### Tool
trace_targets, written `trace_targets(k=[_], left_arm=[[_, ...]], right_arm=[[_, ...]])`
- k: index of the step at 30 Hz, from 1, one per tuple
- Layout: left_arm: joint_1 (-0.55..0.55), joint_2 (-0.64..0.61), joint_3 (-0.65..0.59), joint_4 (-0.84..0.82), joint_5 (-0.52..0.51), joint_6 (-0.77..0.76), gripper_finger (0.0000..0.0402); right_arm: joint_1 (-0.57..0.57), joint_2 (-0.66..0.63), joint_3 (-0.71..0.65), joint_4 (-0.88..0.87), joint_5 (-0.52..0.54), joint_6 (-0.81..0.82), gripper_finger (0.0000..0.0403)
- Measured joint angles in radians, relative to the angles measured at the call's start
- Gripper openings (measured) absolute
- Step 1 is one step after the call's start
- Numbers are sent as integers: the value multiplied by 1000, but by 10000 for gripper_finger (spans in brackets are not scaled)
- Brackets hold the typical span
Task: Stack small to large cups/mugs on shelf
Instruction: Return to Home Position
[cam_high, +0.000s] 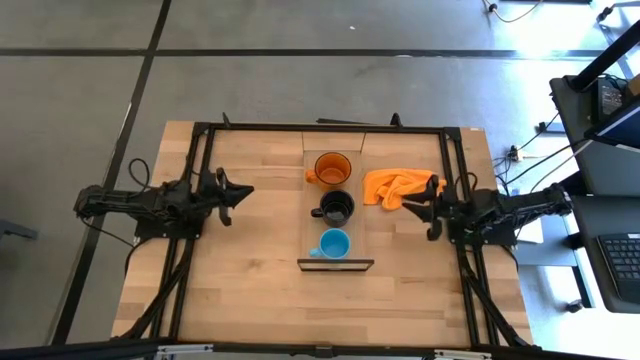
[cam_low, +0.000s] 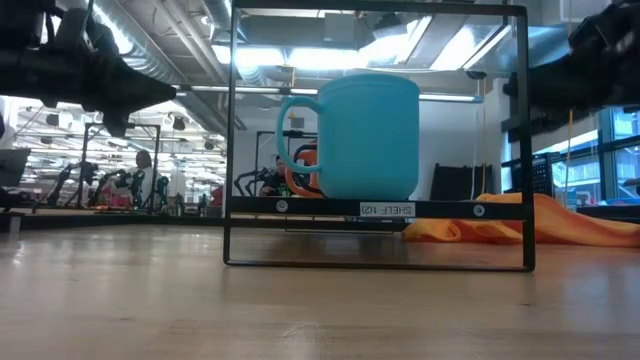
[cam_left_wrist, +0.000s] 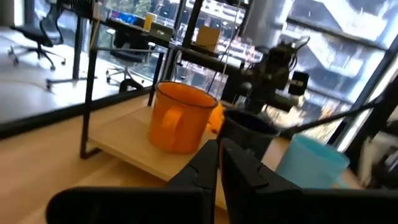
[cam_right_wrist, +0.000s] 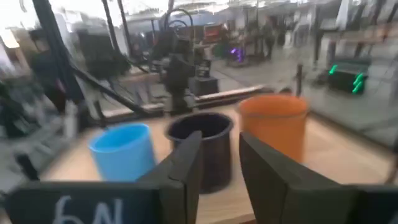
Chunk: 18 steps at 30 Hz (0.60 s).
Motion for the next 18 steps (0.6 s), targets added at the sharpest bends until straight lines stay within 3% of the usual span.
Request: trace_targets(k=[5,12,18], left_arm=[[0,1,0,0,0,155,14],[0,1,0,0,0,173,14],[0,1,0,0,0,173,14]], right_arm=[[0,37,1,5,57,-261,108],[0,73,1,1,47,-79,108],[0,73,1,3,46,-55,108]])
